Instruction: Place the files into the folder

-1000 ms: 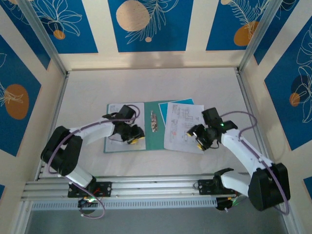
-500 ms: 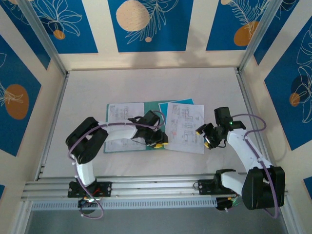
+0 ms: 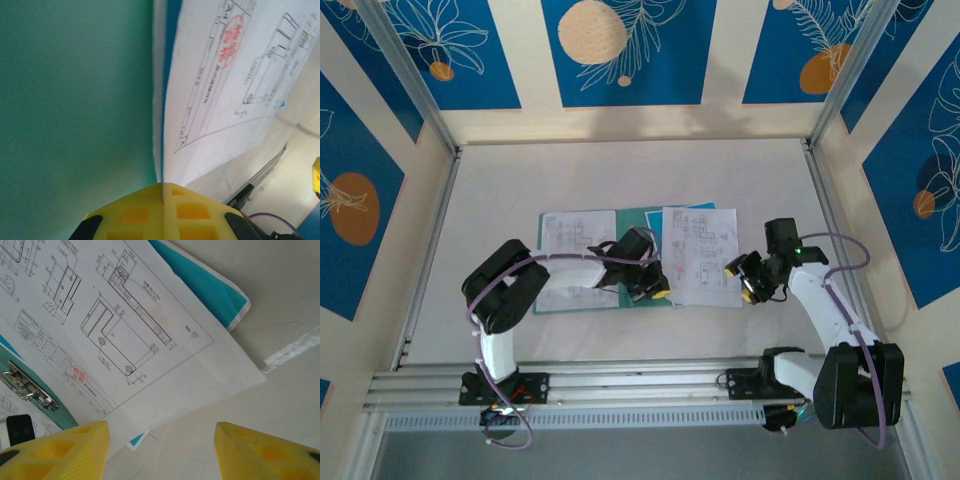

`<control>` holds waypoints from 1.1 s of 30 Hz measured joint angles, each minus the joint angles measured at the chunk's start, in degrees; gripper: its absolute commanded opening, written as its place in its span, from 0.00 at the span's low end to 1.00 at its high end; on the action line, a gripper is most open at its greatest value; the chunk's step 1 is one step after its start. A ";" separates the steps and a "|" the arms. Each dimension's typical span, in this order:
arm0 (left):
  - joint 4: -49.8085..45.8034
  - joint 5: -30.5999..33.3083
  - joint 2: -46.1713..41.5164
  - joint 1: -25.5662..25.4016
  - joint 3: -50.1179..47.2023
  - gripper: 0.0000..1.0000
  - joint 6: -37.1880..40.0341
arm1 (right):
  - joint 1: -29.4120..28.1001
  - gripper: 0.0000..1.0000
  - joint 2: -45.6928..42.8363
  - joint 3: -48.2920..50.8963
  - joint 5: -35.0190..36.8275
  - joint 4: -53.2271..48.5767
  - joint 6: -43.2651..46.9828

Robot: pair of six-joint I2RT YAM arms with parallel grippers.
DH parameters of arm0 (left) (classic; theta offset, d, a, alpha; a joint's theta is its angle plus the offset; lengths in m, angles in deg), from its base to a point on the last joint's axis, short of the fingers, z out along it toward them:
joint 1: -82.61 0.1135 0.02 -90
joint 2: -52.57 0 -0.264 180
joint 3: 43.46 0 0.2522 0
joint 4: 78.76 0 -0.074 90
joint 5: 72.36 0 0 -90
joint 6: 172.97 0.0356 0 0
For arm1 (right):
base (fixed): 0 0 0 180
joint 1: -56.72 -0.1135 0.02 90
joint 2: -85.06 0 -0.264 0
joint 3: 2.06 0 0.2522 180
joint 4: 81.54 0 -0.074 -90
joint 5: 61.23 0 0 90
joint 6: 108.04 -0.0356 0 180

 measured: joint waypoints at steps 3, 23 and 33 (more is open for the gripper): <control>3.43 1.11 -0.24 -0.85 -0.09 0.00 -4.39 | 0.28 0.59 0.07 -2.75 1.84 -1.29 0.46; 14.05 10.54 -0.48 -6.84 -1.40 0.00 -17.51 | -0.63 0.54 22.84 -17.22 4.07 0.11 6.05; 16.83 15.43 -0.48 -9.68 -5.18 0.00 -21.27 | -3.98 0.53 28.94 -22.38 4.02 1.64 7.30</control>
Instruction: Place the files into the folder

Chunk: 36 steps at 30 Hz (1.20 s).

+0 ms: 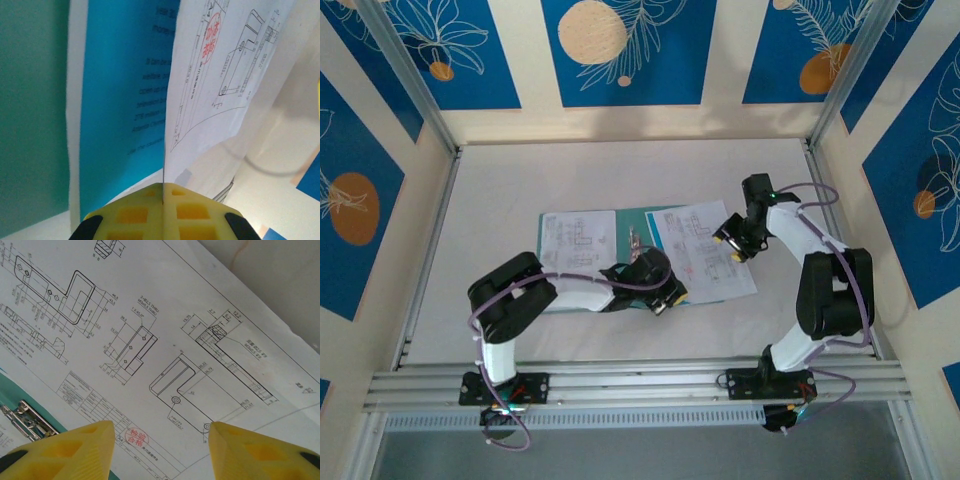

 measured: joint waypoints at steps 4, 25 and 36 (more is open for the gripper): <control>0.39 2.08 0.00 -0.50 -0.63 0.00 -0.11 | -0.81 0.53 1.16 -0.11 -0.37 0.09 0.28; -6.86 5.33 -5.64 -0.63 -1.42 0.51 1.77 | -4.26 0.53 5.16 -1.92 -2.36 1.31 0.63; -11.69 4.72 -3.58 -0.59 0.48 0.44 3.91 | -5.55 0.52 7.65 -1.49 -3.72 3.43 -1.36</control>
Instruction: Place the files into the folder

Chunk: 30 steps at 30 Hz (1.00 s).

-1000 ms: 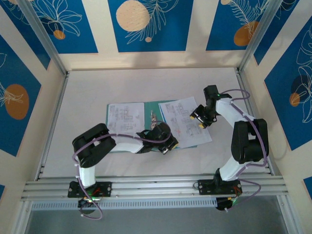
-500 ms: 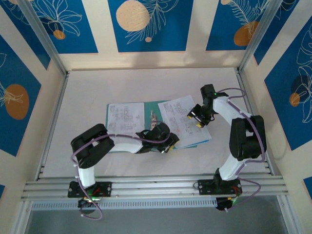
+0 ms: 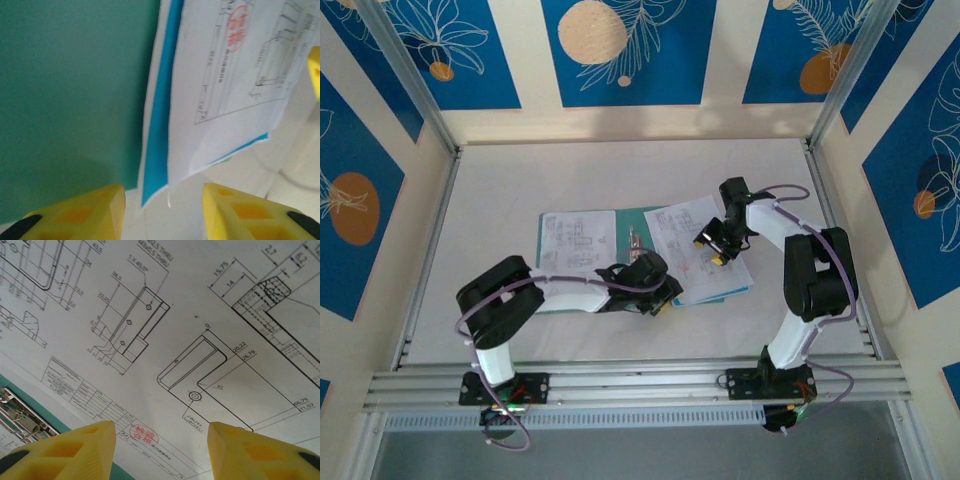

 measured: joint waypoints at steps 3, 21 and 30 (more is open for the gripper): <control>-0.72 -0.02 0.74 0.00 0.63 0.40 0.90 | 0.00 0.52 0.15 0.00 -0.13 0.22 -0.15; 0.63 -0.52 3.19 0.13 2.34 0.00 3.06 | 0.00 0.51 0.04 1.01 -0.81 0.48 -0.13; 2.21 -4.59 -1.03 4.24 -5.18 0.00 3.74 | -0.17 0.51 -5.70 1.05 -0.74 -1.03 0.09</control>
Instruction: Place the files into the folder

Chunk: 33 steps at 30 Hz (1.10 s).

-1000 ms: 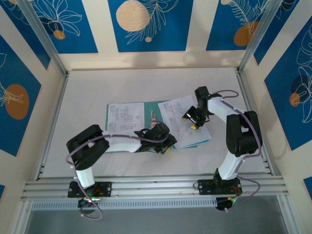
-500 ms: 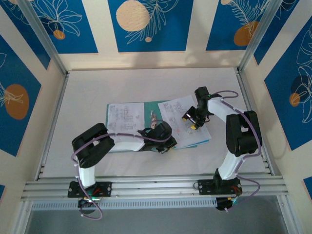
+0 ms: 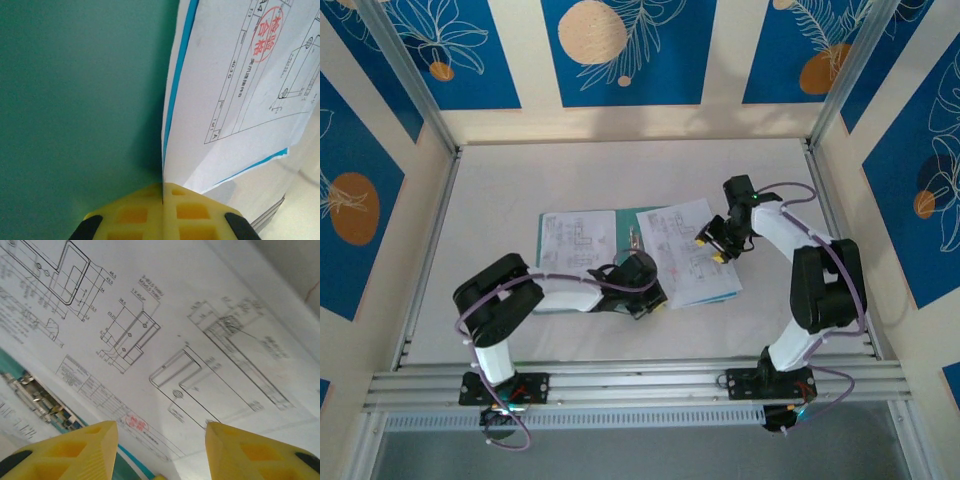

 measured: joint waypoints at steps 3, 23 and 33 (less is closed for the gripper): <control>1.29 -2.62 -0.52 1.92 -0.92 0.00 0.59 | -0.24 0.51 -1.84 0.07 -0.02 -0.37 0.22; -1.20 -8.52 -5.77 6.29 -4.28 0.00 5.57 | -1.79 0.51 -5.16 3.37 0.00 -1.42 0.42; -2.93 -8.61 -6.71 8.07 -5.38 0.00 6.60 | -2.08 0.51 -5.16 3.43 -0.15 -1.22 0.42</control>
